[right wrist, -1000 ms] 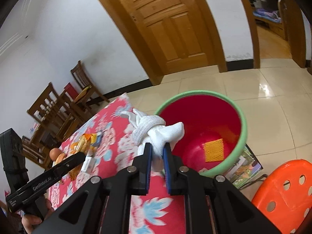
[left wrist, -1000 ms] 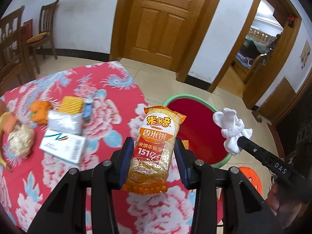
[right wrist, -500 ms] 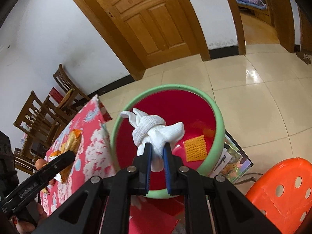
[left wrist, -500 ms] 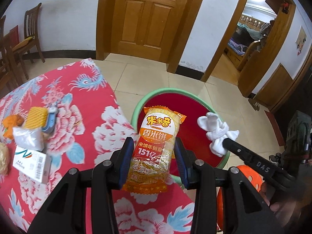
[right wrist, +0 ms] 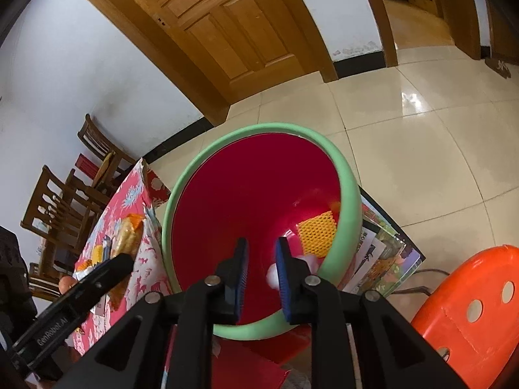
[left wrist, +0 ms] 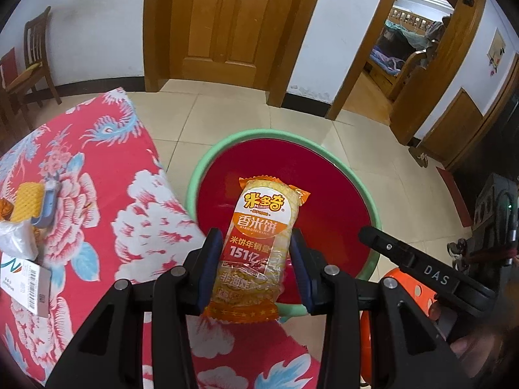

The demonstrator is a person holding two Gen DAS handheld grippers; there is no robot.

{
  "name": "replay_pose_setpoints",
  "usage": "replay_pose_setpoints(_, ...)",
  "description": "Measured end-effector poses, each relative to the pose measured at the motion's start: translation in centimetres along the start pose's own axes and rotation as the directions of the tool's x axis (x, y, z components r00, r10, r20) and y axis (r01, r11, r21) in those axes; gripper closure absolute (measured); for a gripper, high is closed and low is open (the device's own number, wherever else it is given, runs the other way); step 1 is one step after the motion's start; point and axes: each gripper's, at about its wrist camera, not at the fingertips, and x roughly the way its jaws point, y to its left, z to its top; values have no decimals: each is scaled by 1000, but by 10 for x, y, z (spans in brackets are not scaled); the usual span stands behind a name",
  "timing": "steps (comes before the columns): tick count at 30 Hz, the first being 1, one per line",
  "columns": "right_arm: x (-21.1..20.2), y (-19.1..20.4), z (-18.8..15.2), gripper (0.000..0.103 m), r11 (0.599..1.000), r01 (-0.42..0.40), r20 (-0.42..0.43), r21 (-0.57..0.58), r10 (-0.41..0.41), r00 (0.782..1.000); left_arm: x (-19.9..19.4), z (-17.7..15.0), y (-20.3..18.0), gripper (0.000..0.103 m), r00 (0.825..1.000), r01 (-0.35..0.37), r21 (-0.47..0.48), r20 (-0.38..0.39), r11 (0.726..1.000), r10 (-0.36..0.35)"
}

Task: Collect trash
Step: 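Carry the snack bag and white cloth over the bin and release both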

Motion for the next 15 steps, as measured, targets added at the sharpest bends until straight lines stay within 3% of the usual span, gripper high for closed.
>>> replay_pose_setpoints(10, -13, -4, 3, 77, 1000, 1, 29, 16, -1, 1000, 22, 2, -13, 60, 999, 12, 20, -36, 1000, -11)
replay_pose_setpoints(13, -16, -4, 2, 75, 1000, 5, 33, 18, -5, 999, 23, 2, -13, 44, 999, 8, 5, -40, 1000, -8)
replay_pose_setpoints(15, -19, -4, 2, 73, 1000, 4, 35, 18, -4, 999, 20, 1, -13, 43, 999, 5, 4, -34, 1000, -5)
